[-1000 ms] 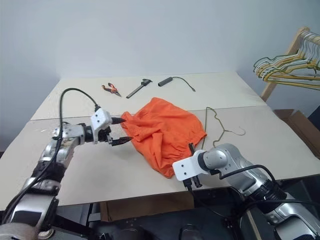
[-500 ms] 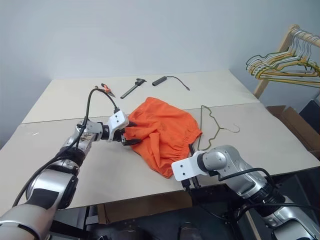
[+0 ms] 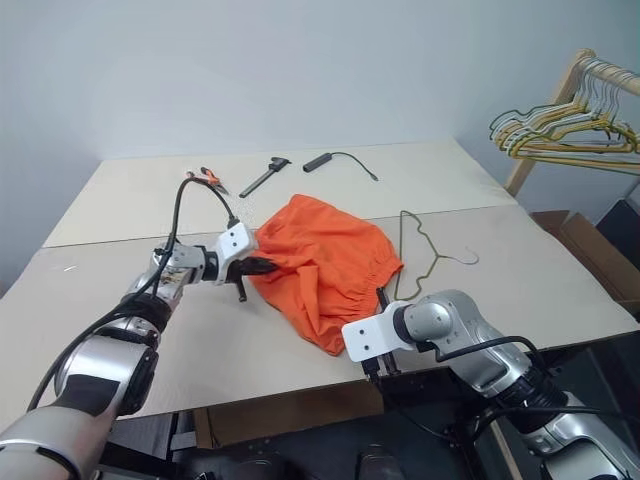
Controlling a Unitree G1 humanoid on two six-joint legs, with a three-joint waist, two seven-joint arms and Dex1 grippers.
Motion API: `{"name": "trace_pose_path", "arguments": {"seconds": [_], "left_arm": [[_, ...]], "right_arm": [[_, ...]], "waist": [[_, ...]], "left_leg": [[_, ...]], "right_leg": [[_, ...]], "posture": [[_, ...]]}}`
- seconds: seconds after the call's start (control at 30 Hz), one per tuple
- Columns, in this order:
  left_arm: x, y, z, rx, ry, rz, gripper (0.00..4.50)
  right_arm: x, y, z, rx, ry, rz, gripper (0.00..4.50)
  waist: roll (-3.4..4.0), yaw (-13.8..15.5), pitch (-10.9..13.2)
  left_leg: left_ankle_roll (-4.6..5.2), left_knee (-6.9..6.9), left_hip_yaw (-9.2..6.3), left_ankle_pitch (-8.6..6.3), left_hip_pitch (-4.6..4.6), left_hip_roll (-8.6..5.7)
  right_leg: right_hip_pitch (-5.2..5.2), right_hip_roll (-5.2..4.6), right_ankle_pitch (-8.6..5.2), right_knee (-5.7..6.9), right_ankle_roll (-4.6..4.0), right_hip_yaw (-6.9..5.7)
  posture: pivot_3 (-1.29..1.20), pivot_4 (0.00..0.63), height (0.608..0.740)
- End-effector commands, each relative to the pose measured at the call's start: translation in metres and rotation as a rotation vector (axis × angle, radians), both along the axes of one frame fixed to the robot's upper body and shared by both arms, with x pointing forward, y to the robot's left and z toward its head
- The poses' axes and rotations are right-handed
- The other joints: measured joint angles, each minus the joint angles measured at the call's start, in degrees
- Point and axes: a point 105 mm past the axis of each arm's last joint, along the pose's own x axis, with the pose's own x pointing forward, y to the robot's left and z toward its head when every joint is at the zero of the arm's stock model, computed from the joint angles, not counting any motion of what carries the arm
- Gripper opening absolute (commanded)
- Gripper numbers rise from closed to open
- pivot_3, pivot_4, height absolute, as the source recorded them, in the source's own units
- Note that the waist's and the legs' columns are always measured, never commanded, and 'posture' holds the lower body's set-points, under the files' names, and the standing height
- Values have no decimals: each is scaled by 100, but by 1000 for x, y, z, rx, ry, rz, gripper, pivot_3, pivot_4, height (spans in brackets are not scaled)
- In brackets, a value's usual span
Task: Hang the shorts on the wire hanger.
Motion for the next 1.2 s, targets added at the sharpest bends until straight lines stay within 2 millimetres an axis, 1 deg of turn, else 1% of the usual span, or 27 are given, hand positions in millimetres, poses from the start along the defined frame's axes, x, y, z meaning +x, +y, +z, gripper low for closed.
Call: {"name": "trace_pose_path", "arguments": {"seconds": [0.03,0.1,0.2,0.3,0.37,0.5,0.6,0.67,0.73,0.83,0.9,0.97,1.0,1.03,1.1,1.2], "left_arm": [[6,19,36,-16,-149,13,23],[2,28,41,-21,-174,16,23],[-23,62,47,31,-192,-31,23],[-44,82,51,62,-193,-41,23],[-61,97,53,115,-200,-40,23],[-92,107,62,147,-209,-47,23],[-121,110,66,174,-179,-67,23],[-142,112,65,204,-137,-79,23],[-162,116,62,246,-87,-90,23],[-198,124,55,321,24,-103,23],[-216,129,49,375,88,-109,23],[-226,132,44,405,120,-93,23],[-231,133,42,419,136,-86,23],[-234,133,40,429,147,-84,23],[-239,132,36,449,169,-76,23],[-240,128,28,461,176,-74,23]], "right_arm": [[18,-6,14,2,-71,-48,0],[23,-7,15,-5,-79,-60,0],[47,-11,21,-30,-142,-79,0],[65,-13,27,-48,-193,-76,0],[80,-7,32,-44,-229,-65,0],[100,11,40,-4,-289,-39,0],[107,21,41,-1,-322,-2,0],[106,23,40,-13,-330,31,0],[100,24,41,3,-311,59,0],[84,18,42,10,-273,121,0],[74,12,40,-8,-250,152,0],[64,3,37,-39,-217,181,0],[58,-2,34,-60,-195,199,0],[54,-5,31,-76,-174,218,0],[44,-12,25,-102,-169,307,0],[36,-17,19,-119,-199,414,0]], "waist": [[0,-17,0],[0,-35,0],[3,-107,-1],[3,-145,0],[5,-140,1],[6,-127,1],[7,-115,2],[9,-104,4],[12,-88,6],[12,-84,7],[15,-62,9],[15,-13,9],[15,15,9],[19,32,11],[23,46,14],[22,29,14]], "left_leg": [[0,0,1,0,0,1],[-1,-1,2,0,0,2],[-5,-2,6,-1,4,5],[-15,-6,10,0,4,6],[-19,-5,11,2,0,5],[-30,-10,20,8,-5,4],[-56,-13,37,22,-11,2],[-58,-16,40,23,-14,2],[-58,-18,43,23,-18,2],[-58,-18,49,22,-15,5],[-56,-20,51,21,-6,6],[-45,-21,52,14,6,6],[-27,-21,54,3,11,11],[-28,-21,54,3,21,13],[-28,-23,59,1,48,14],[-69,-28,65,-34,85,17]], "right_leg": [[-1,0,0,0,0,0],[-4,0,1,3,-1,3],[-7,-1,1,7,-2,9],[-18,1,2,16,-2,19],[-25,0,2,20,-3,21],[-46,-2,2,37,-4,38],[-74,-4,0,76,-6,61],[-78,-4,-1,82,-6,65],[-84,-3,-2,79,-7,67],[-84,-2,-4,74,-8,70],[-78,-2,-8,73,-10,70],[-70,-2,-16,74,-20,70],[-69,0,-37,76,-50,70],[-62,2,-40,77,-54,69],[-47,1,-52,78,-55,70],[-28,1,-70,77,-40,71]], "posture": [[-47,0,740],[-30,0,740],[-11,0,740],[11,0,740],[21,0,740],[37,0,740],[47,0,740],[48,0,740],[47,0,740],[52,0,740],[53,0,740],[51,0,740],[51,0,740],[51,0,740],[36,0,740],[30,0,740]]}}
